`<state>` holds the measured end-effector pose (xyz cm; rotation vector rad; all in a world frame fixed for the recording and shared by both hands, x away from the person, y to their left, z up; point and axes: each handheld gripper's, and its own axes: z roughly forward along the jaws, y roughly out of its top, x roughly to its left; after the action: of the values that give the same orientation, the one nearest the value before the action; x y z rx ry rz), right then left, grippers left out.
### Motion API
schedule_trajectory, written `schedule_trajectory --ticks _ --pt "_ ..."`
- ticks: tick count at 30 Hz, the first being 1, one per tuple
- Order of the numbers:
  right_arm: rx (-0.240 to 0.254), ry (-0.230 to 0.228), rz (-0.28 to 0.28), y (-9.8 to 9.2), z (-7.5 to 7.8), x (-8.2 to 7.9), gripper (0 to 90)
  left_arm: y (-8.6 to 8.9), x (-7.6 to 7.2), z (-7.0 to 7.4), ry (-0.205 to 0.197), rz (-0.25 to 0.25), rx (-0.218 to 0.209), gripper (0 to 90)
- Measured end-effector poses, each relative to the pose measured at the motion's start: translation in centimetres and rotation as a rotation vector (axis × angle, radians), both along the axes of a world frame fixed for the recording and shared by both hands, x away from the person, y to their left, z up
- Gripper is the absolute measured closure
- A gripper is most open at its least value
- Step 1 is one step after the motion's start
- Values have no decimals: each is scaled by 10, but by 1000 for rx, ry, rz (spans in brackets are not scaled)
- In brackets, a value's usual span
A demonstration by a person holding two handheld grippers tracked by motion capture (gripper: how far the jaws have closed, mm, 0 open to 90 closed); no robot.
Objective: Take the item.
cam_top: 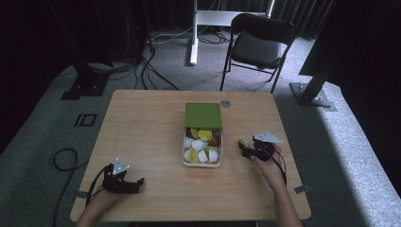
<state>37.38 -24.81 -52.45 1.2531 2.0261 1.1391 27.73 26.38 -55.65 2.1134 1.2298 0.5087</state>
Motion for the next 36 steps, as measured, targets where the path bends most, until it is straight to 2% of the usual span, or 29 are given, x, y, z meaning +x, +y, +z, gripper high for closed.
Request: schedule_trajectory --ticks 4,7,8,11,17,19,28,33,36 --pt "25 -4 61 -3 1 -8 151 0 0 0 0 0 0 29" --pt "-53 0 132 -7 -2 -16 123 0 0 0 0 0 0 28" --pt "-50 1 137 -7 -2 -17 127 0 0 0 0 0 0 29" --pt "-46 3 237 -11 -5 -24 130 0 0 0 0 0 0 28" --pt "-55 58 442 -15 -12 -39 131 0 0 0 0 0 0 28" --pt "-67 68 485 -16 -13 -43 131 0 0 0 0 0 0 29" --pt "-67 105 528 -21 -23 -57 132 0 0 0 0 1 0 29" --pt "-110 116 560 -24 -27 -66 132 0 0 0 -2 1 -1 29" --pt "-112 131 576 -27 -30 -70 132 0 0 0 -1 1 -1 29"
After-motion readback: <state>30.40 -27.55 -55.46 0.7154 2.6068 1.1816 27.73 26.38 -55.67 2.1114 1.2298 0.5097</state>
